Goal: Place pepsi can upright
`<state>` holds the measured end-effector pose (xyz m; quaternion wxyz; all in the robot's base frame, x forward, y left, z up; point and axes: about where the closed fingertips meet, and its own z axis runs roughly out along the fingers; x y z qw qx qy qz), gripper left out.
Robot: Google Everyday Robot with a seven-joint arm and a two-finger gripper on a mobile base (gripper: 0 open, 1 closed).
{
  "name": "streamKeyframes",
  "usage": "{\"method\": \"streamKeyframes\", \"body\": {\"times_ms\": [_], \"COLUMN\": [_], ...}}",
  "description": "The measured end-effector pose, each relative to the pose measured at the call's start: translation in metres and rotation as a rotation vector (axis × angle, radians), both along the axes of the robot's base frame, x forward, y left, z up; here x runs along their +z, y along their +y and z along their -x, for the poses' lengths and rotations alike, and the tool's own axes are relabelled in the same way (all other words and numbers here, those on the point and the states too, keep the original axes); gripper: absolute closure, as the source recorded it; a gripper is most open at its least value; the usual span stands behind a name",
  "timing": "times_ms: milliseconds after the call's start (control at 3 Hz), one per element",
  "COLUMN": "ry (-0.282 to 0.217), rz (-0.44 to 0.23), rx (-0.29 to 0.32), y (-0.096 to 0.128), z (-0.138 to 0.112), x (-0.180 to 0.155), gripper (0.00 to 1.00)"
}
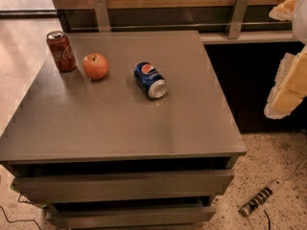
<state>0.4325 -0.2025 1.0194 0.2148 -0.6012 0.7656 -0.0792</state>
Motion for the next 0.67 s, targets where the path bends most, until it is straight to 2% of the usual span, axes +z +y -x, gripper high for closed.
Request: {"method": "streamKeyframes", "body": {"times_ms": [667], "ry": [0.007], "rz": [-0.003], "rx": [-0.012], "y": [0.0061], "z": [-0.0062], "x": [0.0063], "gripper": [0.00]}}
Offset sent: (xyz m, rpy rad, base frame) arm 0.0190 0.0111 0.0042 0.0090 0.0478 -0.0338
